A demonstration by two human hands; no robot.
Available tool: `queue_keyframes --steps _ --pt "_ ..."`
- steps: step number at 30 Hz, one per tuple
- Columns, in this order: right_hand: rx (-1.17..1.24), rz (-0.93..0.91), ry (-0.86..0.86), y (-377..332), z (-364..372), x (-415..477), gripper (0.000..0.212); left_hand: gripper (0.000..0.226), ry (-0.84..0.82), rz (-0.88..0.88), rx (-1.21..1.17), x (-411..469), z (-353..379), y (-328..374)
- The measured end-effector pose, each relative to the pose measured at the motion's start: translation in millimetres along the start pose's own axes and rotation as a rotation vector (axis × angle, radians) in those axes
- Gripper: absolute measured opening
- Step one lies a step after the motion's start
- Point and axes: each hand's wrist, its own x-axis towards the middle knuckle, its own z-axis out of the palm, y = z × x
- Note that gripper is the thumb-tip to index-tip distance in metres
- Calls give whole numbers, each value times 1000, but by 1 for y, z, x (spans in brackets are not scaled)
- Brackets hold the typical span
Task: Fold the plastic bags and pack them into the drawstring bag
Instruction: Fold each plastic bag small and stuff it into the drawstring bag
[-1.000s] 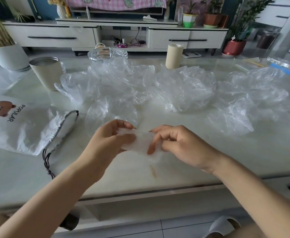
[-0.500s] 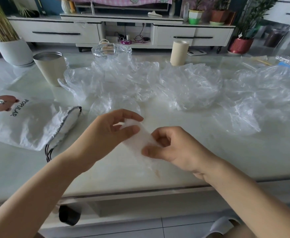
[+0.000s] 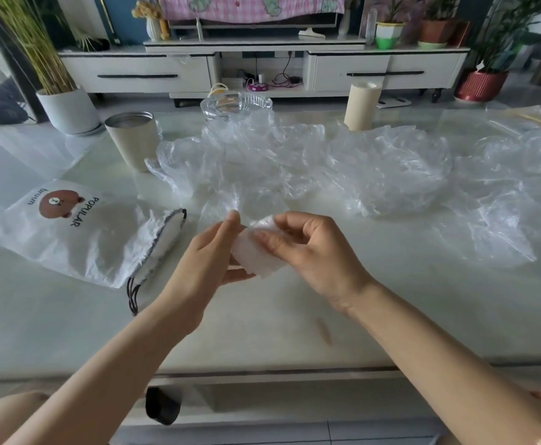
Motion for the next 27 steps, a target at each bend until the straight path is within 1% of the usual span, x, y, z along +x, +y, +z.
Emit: queue_keyframes --steps 3,6,8,10,11,12,13,15,16,17,18,20,21,23,25,26,27 --pt "31 62 -42 2 7 7 16 44 -55 41 -52 0 -8 -2" --pt "111 147 -114 5 18 16 21 45 -27 64 -19 1 -24 -7" --pt "68 175 -129 9 21 19 24 35 6 51 -25 1 -30 -8" --pt "-58 134 -98 14 30 24 15 23 68 53 17 3 -40 -9" --pt "-126 96 -67 16 34 26 7 23 113 78 81 2 -43 -9" --pt "-174 68 -23 19 38 28 13 25 189 142 203 1 -49 -11" --pt "-197 59 19 19 37 28 21 26 296 249 383 1 -52 -12" --pt "-183 72 66 21 39 31 29 30 514 462 855 2 -66 -17" --pt "-179 75 75 21 41 31 32 40 563 504 1044 4 -74 -21" --pt "-180 77 87 19 40 30 33 50 544 475 1157 7 -79 -26" --pt "-174 82 84 20 41 30 35 57 511 407 1211 8 -83 -30" --pt "-158 90 53 20 42 29 36 59 474 300 1232 11 -89 -40" --pt "-157 87 41 21 43 28 35 57 479 296 1239 12 -92 -44" --pt "-185 76 28 22 44 28 32 50 503 345 1268 14 -98 -48" --pt "-188 62 9 23 48 28 30 35 499 363 1249 15 -108 -44" --pt "-191 42 9 23 47 29 30 32 495 377 1225 17 -109 -40" --pt "-197 10 6 23 50 29 29 35 495 405 1201 14 -113 -37"
